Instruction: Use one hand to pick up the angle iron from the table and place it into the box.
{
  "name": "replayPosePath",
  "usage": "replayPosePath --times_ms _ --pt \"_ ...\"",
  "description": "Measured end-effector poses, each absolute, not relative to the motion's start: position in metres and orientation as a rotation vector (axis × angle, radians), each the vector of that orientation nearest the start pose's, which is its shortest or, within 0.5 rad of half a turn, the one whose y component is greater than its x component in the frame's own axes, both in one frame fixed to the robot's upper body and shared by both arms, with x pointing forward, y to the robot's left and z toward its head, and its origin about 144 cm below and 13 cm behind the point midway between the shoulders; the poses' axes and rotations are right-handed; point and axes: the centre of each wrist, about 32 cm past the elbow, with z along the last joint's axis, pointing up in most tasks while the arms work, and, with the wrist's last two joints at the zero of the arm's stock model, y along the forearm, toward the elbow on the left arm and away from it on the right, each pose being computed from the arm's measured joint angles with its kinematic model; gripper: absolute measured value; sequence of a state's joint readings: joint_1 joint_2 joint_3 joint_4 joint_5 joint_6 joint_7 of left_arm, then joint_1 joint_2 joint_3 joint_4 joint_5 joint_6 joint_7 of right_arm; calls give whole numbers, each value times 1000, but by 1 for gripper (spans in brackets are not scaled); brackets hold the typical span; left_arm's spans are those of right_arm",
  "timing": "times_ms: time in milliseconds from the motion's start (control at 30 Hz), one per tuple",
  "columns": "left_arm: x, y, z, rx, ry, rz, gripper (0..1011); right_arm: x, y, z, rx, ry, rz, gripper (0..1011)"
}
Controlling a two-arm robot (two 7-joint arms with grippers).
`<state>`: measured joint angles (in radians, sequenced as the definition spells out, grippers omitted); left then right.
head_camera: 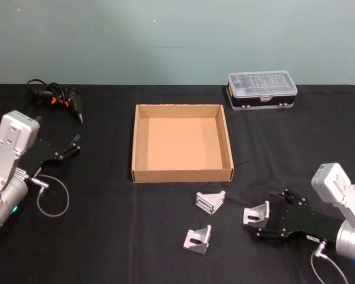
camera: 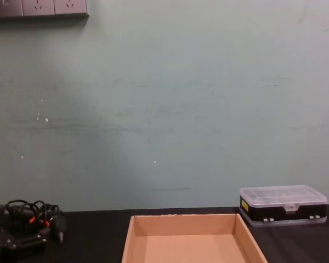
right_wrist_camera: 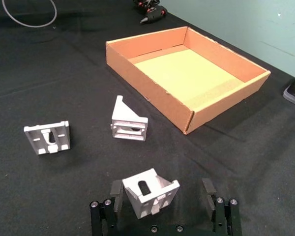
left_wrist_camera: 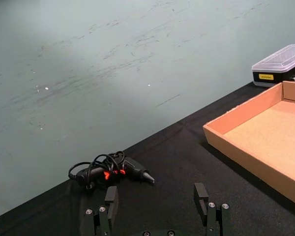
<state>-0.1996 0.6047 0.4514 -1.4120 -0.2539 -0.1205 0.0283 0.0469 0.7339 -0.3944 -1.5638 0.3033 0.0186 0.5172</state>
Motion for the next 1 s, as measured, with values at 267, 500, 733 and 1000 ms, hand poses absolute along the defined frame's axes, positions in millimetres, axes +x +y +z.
replayPosePath --times_ms 267,500,733,1000 --pt "489 310 1140 304 -285 1248 1011 453 -333 1141 -459 -73 -705 1003" --pt "489 310 1140 304 -285 1248 1011 455 -333 1137 -452 -73 -710 1003" --pt "489 310 1140 304 -285 1248 1011 455 -333 1138 -452 -74 -710 1003" --pt "489 310 1140 305 -285 1248 1011 455 -333 1138 -453 -74 -709 838"
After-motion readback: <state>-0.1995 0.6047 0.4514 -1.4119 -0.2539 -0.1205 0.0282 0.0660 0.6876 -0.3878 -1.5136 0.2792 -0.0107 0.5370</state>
